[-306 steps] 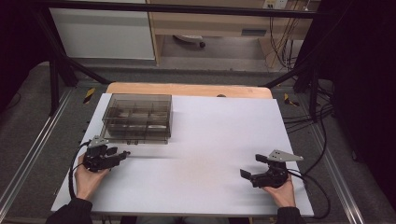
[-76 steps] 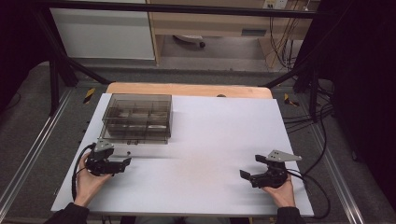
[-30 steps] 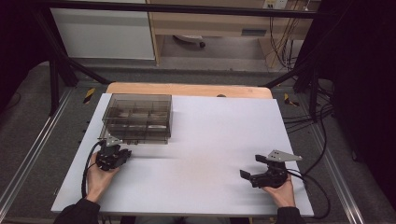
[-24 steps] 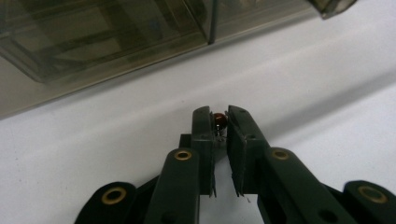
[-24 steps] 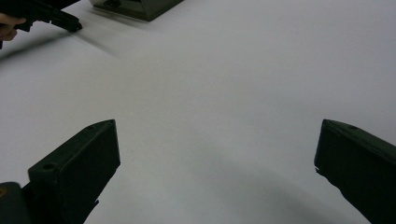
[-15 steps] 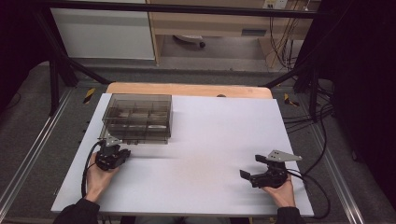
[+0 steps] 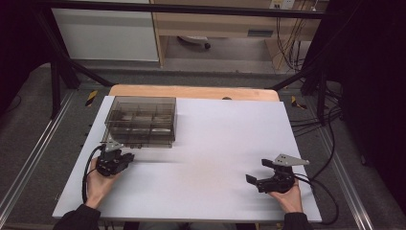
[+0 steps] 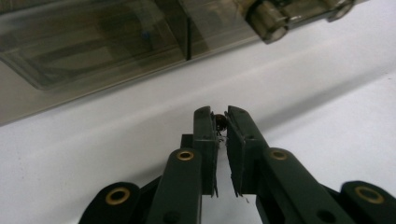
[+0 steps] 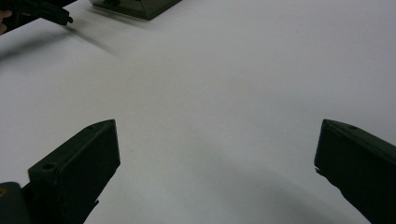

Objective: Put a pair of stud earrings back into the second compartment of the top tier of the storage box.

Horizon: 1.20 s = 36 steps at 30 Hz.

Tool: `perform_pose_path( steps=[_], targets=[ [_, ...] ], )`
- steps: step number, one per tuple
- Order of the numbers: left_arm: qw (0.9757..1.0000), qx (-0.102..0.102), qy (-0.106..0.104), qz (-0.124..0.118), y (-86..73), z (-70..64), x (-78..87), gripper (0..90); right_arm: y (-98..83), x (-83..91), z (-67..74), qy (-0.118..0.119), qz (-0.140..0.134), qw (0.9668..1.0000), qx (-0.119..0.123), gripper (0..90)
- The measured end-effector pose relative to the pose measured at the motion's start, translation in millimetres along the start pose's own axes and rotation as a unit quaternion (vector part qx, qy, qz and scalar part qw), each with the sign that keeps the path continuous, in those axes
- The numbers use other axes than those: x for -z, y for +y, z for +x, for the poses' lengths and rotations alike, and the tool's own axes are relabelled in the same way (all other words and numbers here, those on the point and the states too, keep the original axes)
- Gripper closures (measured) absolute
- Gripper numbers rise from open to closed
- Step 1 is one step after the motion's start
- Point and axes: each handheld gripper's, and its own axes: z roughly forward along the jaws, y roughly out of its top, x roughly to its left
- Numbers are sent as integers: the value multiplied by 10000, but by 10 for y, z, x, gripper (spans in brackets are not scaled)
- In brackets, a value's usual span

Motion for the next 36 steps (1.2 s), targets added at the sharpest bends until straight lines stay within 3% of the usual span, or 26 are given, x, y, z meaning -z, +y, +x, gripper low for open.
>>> perform_pose_path(
  steps=[5, 16, 36],
  targets=[
    [10000, -75, -36, 4, -14, -16, 52, 819, 0, 0, 0, 0, 0, 10000, 5, 7],
    [9998, -11, -188, -94, -62, -29, 235, 819, 0, 2, 0, -3, 1, 10000, -4, 7],
    [9992, -98, -332, -212, 50, -125, 493, 820, 1, 3, 1, -1, 3, 10000, -3, 7]
  ],
)
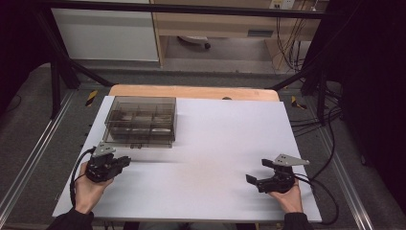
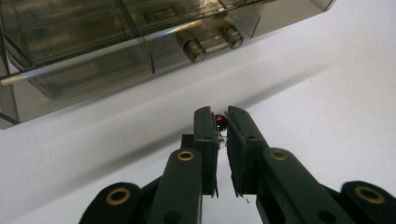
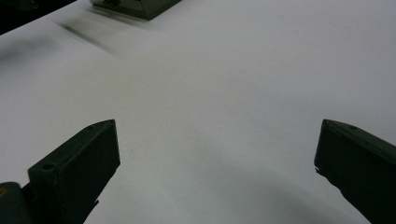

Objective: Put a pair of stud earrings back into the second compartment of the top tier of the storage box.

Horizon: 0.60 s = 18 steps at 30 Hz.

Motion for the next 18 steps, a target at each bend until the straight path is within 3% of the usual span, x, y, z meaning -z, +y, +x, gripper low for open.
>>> perform_pose_path(
  steps=[18],
  targets=[
    [9999, -52, -36, -93, 171, -35, 147, 820, -3, -6, -1, -15, 14, 10000, 15, 7]
  ],
)
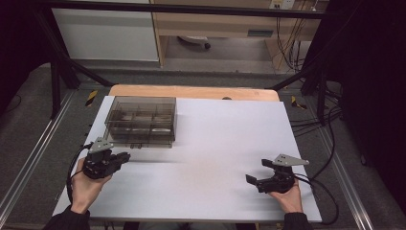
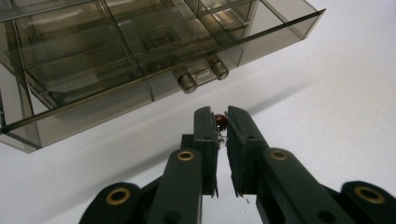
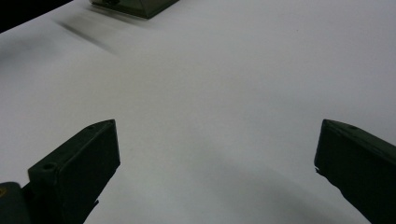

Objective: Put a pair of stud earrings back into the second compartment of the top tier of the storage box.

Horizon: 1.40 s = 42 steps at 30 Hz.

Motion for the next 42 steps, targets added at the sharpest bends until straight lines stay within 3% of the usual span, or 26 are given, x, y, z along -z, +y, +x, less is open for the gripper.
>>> perform_pose_path(
  steps=[10, 22, 31, 42],
  targets=[
    [10000, -13, 4, -66, 126, 23, 37, 819, -2, -4, 0, 5, 19, 10000, 8, 7],
    [9998, -136, 140, -42, 408, 48, -2, 820, -2, -7, 1, 8, 22, 10000, 5, 7],
    [9998, -173, 121, 18, 547, 79, -120, 820, -2, -5, 0, 9, 18, 10000, 11, 7],
    [9998, -43, 171, 46, 606, 163, -337, 819, -2, -6, 1, 10, 23, 10000, 11, 7]
  ],
)
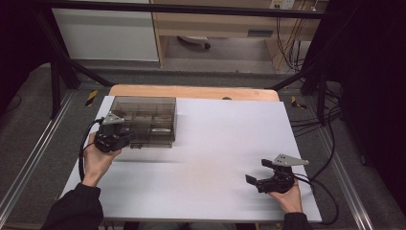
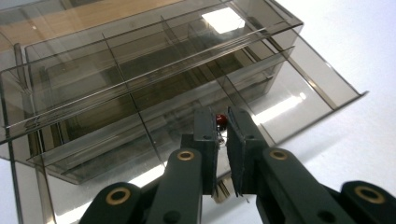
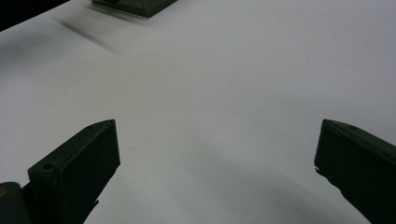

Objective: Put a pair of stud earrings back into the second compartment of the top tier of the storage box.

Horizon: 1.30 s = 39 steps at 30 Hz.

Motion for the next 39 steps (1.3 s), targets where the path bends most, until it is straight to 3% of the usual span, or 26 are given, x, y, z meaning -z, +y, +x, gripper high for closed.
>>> perform_pose_path(
  steps=[12, 23, 30, 31, 39],
  targets=[
    [9998, 111, 87, 119, -68, 79, -209, 819, 0, 1, -1, 2, -1, 10000, 2, 7],
    [9997, 146, 40, 199, -74, 88, -239, 797, 1, 3, -1, 0, -17, 10000, -3, 7],
    [9999, 157, -18, 18, -50, 80, -139, 643, 1, 4, 1, -1, -18, 10000, -17, 7],
    [9999, 138, -46, -6, -46, 79, -116, 592, 2, 5, 0, -5, -21, 10000, -17, 7],
    [9996, -8, -195, -210, -71, 49, 40, 442, 3, 8, 1, 0, -32, 10000, -32, 7]
  ],
)
